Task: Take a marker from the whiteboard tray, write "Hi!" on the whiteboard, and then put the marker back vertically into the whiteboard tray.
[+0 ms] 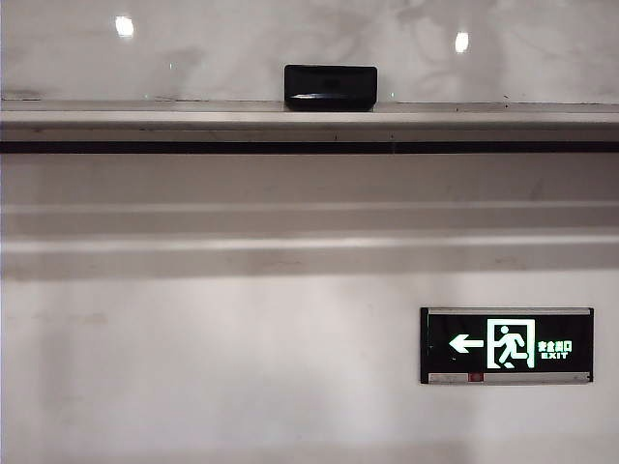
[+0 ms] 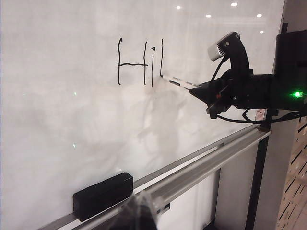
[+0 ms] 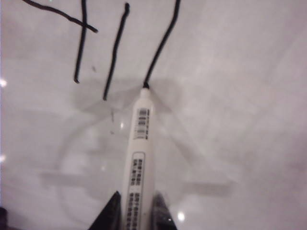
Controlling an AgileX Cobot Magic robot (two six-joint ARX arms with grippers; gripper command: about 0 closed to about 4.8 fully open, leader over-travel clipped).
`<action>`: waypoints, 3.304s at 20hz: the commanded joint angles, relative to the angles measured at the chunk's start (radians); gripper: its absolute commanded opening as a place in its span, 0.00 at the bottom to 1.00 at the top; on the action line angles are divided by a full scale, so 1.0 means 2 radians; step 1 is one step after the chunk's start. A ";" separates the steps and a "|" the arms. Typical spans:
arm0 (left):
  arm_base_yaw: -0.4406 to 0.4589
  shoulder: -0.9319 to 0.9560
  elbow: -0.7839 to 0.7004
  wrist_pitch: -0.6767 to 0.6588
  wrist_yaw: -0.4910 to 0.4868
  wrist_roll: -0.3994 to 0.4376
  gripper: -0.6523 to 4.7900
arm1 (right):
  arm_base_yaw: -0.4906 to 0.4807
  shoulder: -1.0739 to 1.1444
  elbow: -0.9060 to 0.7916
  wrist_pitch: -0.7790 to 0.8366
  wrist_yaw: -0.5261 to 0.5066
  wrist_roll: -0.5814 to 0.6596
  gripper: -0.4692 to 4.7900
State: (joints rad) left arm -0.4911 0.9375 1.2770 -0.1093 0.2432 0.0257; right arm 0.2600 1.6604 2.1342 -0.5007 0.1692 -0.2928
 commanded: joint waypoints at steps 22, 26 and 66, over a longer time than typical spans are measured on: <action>0.000 -0.002 0.002 0.005 0.004 0.000 0.11 | -0.013 0.002 0.002 0.000 -0.031 0.029 0.09; 0.000 -0.002 0.002 0.005 0.004 0.000 0.11 | -0.013 -0.006 0.002 -0.002 -0.028 0.029 0.09; 0.000 -0.002 0.002 0.005 0.004 0.000 0.11 | -0.013 -0.004 0.002 -0.008 -0.022 0.034 0.09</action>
State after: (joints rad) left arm -0.4911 0.9371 1.2774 -0.1093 0.2436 0.0257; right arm 0.2340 1.6573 2.1326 -0.5438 0.1093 -0.2291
